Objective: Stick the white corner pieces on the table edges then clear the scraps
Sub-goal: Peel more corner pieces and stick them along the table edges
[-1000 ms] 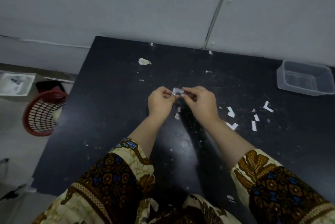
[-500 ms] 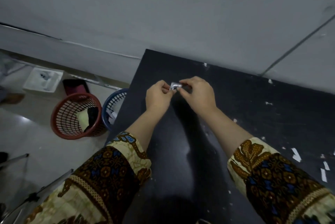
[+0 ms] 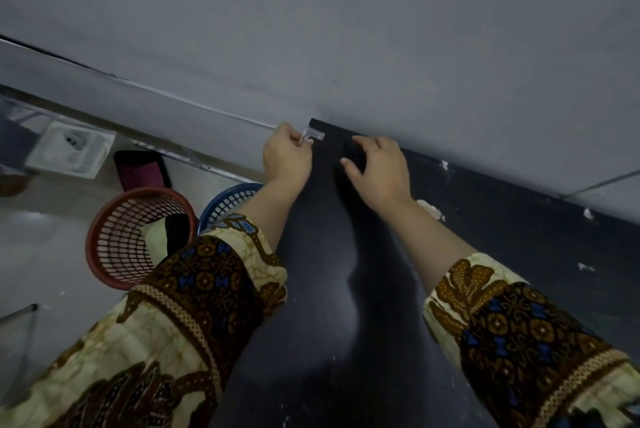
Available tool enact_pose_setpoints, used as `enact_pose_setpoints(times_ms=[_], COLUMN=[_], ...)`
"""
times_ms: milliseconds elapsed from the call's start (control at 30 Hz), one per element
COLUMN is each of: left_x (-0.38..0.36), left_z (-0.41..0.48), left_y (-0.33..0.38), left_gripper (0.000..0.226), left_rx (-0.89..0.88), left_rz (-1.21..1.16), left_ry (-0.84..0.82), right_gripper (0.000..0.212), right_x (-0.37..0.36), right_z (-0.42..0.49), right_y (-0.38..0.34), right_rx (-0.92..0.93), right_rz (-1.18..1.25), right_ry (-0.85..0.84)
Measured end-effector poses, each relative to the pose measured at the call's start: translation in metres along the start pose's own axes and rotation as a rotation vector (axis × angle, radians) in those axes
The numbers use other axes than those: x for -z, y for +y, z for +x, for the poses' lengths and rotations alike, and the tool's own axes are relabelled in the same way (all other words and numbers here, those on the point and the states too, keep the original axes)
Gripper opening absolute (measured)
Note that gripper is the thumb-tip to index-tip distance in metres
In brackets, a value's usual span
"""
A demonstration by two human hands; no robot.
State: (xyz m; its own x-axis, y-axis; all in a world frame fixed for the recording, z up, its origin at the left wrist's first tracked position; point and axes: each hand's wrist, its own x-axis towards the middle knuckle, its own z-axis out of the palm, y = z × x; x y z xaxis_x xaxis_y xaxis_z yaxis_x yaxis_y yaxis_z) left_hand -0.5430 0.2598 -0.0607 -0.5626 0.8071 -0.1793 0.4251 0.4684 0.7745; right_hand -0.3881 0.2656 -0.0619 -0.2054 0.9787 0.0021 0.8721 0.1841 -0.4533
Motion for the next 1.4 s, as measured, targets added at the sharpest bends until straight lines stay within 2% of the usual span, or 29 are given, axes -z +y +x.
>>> enact_pose_setpoints(times_ms=[233, 333, 567, 733, 900, 1100, 1400], left_x=[-0.023, -0.030, -0.046, -0.051, -0.054, -0.059, -0.058], left_z=[0.046, 0.055, 0.050, 0.045, 0.042, 0.038, 0.038], left_y=[0.006, 0.001, -0.014, -0.021, -0.023, -0.023, -0.023], left_gripper=[0.016, 0.015, 0.014, 0.014, 0.019, 0.015, 0.015], left_rx=[-0.011, -0.005, 0.012, -0.047, -0.090, -0.200, -0.174], left_rz=[-0.013, -0.031, -0.226, -0.260, -0.224, -0.120, -0.071], left_ry=[0.007, -0.011, 0.006, 0.056, 0.094, 0.153, 0.159], right_gripper=[0.066, 0.070, 0.070, 0.067, 0.064, 0.062, 0.062], right_x=[-0.037, -0.052, -0.060, -0.062, -0.062, -0.061, -0.062], right_z=[0.027, 0.023, 0.024, 0.024, 0.024, 0.024, 0.025], right_y=[0.000, 0.003, 0.004, 0.004, 0.004, 0.005, 0.005], right_rx=[-0.021, 0.033, 0.057, 0.058, 0.062, 0.064, 0.048], right_rz=[0.042, -0.011, -0.062, -0.063, -0.047, -0.032, -0.022], right_ry=[0.008, 0.097, 0.162, 0.176, 0.187, 0.197, 0.179])
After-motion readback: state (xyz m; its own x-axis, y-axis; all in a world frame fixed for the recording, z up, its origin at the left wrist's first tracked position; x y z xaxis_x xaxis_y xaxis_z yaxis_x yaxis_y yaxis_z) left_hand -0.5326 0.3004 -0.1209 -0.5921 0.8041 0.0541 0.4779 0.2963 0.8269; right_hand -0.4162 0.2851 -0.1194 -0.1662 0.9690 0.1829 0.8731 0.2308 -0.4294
